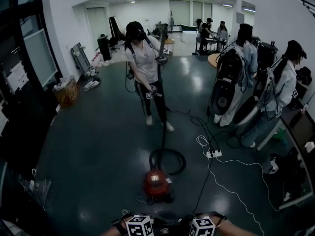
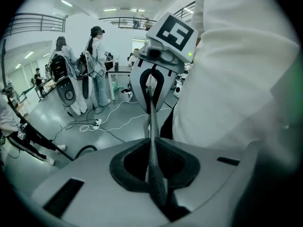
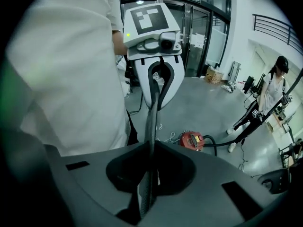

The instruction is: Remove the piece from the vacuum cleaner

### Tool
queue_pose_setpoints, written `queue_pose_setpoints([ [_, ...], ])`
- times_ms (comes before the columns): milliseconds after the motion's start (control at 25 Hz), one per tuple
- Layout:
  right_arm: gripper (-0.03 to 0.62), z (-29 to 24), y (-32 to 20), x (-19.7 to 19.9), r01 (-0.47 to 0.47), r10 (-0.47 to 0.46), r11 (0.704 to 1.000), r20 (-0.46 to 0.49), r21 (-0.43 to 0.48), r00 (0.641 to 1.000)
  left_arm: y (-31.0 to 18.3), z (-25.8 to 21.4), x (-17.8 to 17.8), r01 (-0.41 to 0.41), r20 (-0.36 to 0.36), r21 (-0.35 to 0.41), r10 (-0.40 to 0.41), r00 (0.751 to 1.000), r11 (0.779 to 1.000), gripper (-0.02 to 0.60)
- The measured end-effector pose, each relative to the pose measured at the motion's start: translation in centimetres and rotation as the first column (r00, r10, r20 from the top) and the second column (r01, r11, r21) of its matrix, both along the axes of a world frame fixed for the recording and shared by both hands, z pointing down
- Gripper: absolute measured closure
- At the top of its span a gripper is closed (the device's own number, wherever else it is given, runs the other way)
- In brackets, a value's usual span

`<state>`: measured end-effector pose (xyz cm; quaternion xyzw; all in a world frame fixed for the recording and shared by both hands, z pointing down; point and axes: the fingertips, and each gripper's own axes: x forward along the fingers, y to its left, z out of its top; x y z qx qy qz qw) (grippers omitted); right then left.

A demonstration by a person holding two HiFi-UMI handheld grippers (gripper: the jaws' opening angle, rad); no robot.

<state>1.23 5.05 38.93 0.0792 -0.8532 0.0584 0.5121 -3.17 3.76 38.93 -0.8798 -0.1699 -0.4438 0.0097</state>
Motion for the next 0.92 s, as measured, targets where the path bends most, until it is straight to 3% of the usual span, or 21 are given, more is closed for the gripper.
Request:
queue_pose_setpoints([
  [440,0.560,-2.3,-4.1,0.9,-0.004,0.004,1.000,0.027,-0.019,1.000,-4.1,-2.4,0.9,0.002,-0.004,-0.018,-0.003,1.000,1.000,0.557],
  [920,0.560,0.9,-2.7,5.1,0.026,-0.025,0.999,0.044,-0.030,0.999,-2.3,1.1,5.0,0.022,0.013,-0.038,-0.021,1.000,0.999,0.557],
])
